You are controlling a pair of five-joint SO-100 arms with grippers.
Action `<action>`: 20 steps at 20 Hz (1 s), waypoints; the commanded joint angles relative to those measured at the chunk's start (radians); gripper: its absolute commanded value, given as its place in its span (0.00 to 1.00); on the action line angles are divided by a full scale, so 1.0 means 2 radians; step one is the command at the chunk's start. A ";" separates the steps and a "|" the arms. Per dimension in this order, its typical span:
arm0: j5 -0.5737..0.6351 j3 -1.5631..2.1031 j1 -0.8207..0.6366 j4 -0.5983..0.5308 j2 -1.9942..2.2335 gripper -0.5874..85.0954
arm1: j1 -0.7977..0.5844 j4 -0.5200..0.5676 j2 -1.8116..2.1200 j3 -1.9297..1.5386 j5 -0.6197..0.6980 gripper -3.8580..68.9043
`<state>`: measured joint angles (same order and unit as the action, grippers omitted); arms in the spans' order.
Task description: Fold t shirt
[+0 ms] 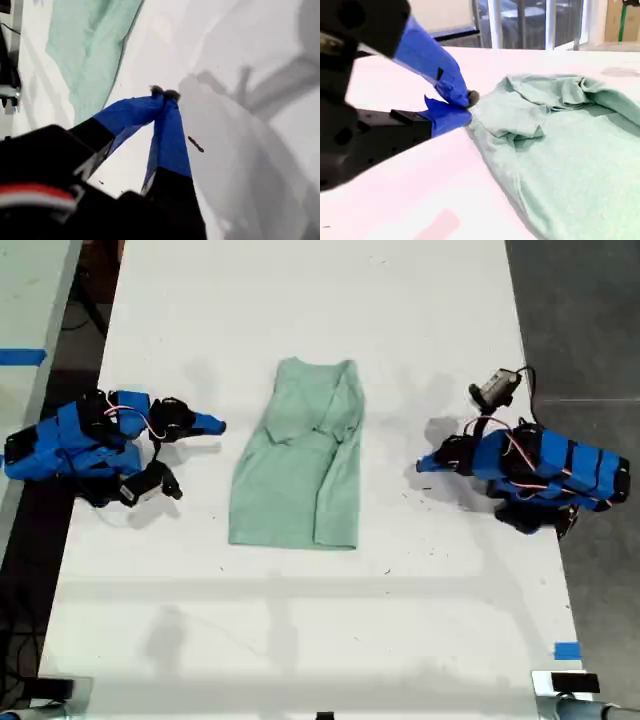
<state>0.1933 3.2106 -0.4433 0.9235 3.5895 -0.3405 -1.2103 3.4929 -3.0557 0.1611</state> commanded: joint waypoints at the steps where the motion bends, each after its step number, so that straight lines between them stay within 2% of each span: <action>1: -0.025 0.002 -0.002 0.010 0.004 0.01 | -0.026 -0.013 0.008 -0.028 -0.002 0.04; 7: -0.025 0.002 -0.002 0.010 0.004 0.01 | -0.026 -0.013 0.008 -0.028 -0.003 0.04; 9: -0.024 0.000 0.025 -0.006 0.004 0.01 | -0.026 -0.013 0.008 -0.028 -0.003 0.04; 10: -0.042 -0.008 0.022 -0.002 0.002 0.00 | -0.026 -0.013 0.008 -0.028 -0.003 0.04; 12: -0.041 -0.065 0.006 0.003 -0.044 0.00 | -0.027 -0.013 0.008 -0.028 -0.004 0.04; 15: -0.031 -0.196 0.025 -0.005 -0.275 0.01 | -0.027 -0.014 0.008 -0.028 -0.005 0.04; 20: -0.091 -0.447 0.095 0.084 -0.746 0.21 | -0.027 -0.014 0.008 -0.028 -0.005 0.04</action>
<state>0.0598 2.5295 -0.2930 1.0431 2.4498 -0.3850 -1.2349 3.4944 -3.0557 0.1595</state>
